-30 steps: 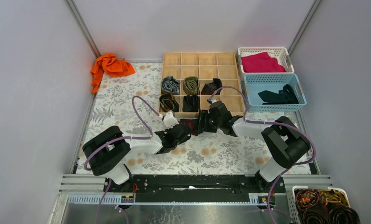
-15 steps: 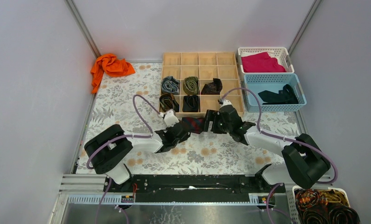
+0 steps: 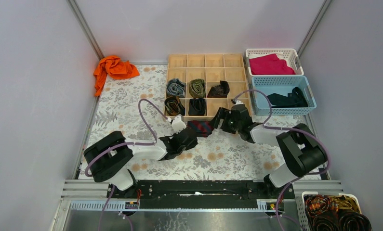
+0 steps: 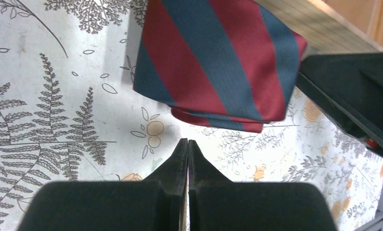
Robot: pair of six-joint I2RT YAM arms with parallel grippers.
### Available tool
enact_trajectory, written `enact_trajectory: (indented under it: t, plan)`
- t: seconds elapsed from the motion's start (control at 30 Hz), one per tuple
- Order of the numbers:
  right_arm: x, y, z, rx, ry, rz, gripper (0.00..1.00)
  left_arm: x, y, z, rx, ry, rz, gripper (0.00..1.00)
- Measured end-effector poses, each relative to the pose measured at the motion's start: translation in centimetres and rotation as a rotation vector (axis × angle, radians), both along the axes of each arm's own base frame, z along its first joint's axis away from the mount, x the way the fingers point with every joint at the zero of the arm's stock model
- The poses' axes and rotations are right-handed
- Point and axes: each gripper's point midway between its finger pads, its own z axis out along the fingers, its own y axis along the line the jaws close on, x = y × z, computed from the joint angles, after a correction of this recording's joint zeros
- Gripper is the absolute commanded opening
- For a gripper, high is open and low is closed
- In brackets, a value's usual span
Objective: Roll the ties
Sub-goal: Roll the tie at the center of the board.
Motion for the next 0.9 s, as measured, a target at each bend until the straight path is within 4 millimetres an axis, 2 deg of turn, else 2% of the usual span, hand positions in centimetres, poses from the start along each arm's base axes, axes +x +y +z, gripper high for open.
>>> enact_trajectory:
  t: [0.17,0.33,0.6,0.9]
  plan:
    - [1.3,1.8,0.1,0.075,-0.023,0.035,0.89,0.0,-0.1,1.0,-0.020,-0.019,-0.002,0.01]
    - [2.0,3.8,0.3,0.160,-0.033,0.090,0.89,0.0,0.0,1.0,-0.012,-0.021,-0.007,0.01]
    - [1.0,4.4,0.5,0.218,-0.032,0.123,0.90,0.0,0.2,0.8,0.007,-0.027,-0.018,0.02]
    - [-1.3,5.1,0.7,0.309,0.001,0.185,0.91,0.0,0.9,0.3,0.059,-0.031,-0.018,0.02]
